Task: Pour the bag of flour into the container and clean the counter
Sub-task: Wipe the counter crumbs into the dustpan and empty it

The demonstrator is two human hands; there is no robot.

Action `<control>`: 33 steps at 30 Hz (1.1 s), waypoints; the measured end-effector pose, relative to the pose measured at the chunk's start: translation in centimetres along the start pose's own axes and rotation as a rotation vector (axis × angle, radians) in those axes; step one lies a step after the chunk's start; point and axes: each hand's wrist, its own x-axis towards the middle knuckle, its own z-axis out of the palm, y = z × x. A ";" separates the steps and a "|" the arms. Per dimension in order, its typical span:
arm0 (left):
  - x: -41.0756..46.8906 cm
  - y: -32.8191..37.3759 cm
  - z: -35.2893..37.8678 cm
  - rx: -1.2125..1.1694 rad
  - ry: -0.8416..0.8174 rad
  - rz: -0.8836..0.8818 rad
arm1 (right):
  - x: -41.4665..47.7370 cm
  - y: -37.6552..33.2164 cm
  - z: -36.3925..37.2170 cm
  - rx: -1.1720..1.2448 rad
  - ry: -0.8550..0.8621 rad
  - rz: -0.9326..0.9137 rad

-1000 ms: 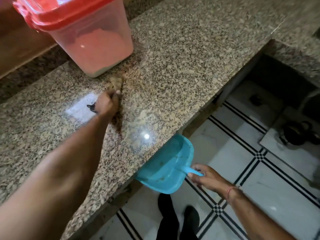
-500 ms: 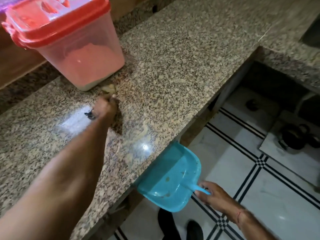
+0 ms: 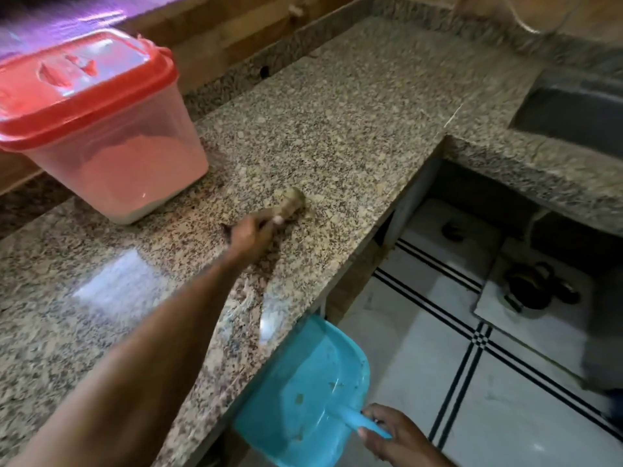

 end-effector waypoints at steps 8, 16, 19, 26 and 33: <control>-0.3 1.4 4.9 0.319 -0.250 0.497 | 0.5 1.0 1.2 0.023 -0.008 0.012; -12.1 -5.8 1.4 0.360 -0.174 0.394 | -0.8 -0.3 2.2 0.087 0.001 0.040; -12.8 -3.3 -1.4 -0.034 -0.232 0.115 | -1.3 -1.0 3.0 0.107 -0.014 -0.010; -10.9 -3.8 -9.7 -0.247 0.043 -0.130 | -2.5 -0.6 4.3 0.072 0.038 -0.095; -14.0 -6.0 -2.3 0.306 0.046 0.005 | -2.0 -0.3 3.7 0.120 -0.094 -0.049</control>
